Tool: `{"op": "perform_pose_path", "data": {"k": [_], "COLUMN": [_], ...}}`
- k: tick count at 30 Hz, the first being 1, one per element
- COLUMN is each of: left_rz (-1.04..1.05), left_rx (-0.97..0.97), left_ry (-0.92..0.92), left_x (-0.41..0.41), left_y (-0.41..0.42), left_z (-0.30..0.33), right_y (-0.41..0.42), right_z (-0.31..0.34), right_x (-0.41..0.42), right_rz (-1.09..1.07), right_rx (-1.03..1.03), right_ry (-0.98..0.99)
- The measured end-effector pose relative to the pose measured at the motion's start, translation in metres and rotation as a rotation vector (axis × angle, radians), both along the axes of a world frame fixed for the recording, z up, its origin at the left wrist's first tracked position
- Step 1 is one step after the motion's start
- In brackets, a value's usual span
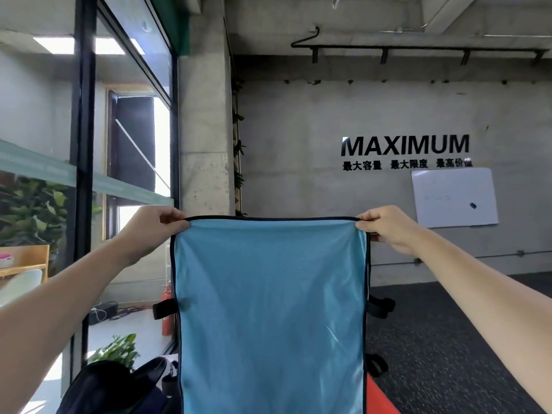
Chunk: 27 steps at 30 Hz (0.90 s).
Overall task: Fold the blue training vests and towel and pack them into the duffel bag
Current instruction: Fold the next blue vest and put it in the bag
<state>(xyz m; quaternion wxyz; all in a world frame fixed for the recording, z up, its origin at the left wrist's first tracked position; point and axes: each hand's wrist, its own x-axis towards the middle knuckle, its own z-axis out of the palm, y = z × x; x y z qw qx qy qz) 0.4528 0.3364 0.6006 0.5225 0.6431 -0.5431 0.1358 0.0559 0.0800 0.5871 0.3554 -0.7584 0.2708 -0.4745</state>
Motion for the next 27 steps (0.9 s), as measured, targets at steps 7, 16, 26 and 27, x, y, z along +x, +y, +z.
{"op": "perform_pose_path", "data": {"k": [7,16,26,27], "left_rz": [-0.027,0.036,0.135,0.143], "left_rx": [-0.045,0.083,0.496,0.556], "left_ry": [0.062,0.050,-0.117,-0.130], "left_x": [-0.011,0.011,0.050,0.051], "left_y": [0.013,-0.023,-0.123,-0.134], "left_z": [0.008,-0.027,-0.149,-0.161], "right_y": [0.005,-0.024,-0.100,-0.110], "right_z": [0.004,-0.025,-0.138,-0.150], "right_x": [-0.006,0.012,0.073,0.080], "right_rz": [0.050,-0.137,-0.229,-0.226], "right_rx": [-0.001,-0.155,-0.160,-0.118], "right_ry": [-0.037,0.208,0.629,0.666]}}
